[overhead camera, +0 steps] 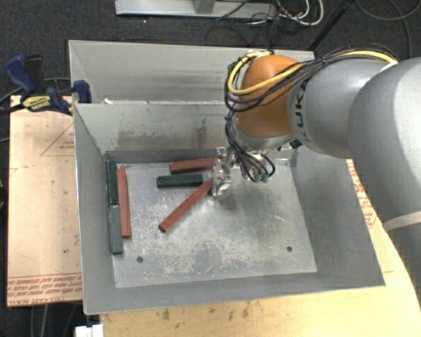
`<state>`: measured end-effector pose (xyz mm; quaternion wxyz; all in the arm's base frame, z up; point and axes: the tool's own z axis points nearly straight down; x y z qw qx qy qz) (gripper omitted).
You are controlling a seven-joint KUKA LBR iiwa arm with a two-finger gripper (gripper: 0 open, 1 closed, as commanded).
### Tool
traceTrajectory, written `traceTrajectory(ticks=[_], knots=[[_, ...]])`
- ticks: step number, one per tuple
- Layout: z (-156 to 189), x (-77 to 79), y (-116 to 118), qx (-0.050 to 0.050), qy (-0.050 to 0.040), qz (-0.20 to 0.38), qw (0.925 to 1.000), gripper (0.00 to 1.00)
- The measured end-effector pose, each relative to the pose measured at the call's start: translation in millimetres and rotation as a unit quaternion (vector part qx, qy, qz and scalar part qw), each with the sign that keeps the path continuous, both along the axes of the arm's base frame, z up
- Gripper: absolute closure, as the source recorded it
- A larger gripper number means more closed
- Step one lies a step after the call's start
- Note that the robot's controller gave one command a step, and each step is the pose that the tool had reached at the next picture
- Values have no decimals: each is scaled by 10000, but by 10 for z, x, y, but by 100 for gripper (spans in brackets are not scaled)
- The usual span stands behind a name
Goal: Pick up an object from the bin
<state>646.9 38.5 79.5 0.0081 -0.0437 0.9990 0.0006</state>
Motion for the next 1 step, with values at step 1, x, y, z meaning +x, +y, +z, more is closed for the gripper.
traceTrajectory(ticks=[1], knots=[[0, 0, 0, 0, 0, 0, 10000, 100]])
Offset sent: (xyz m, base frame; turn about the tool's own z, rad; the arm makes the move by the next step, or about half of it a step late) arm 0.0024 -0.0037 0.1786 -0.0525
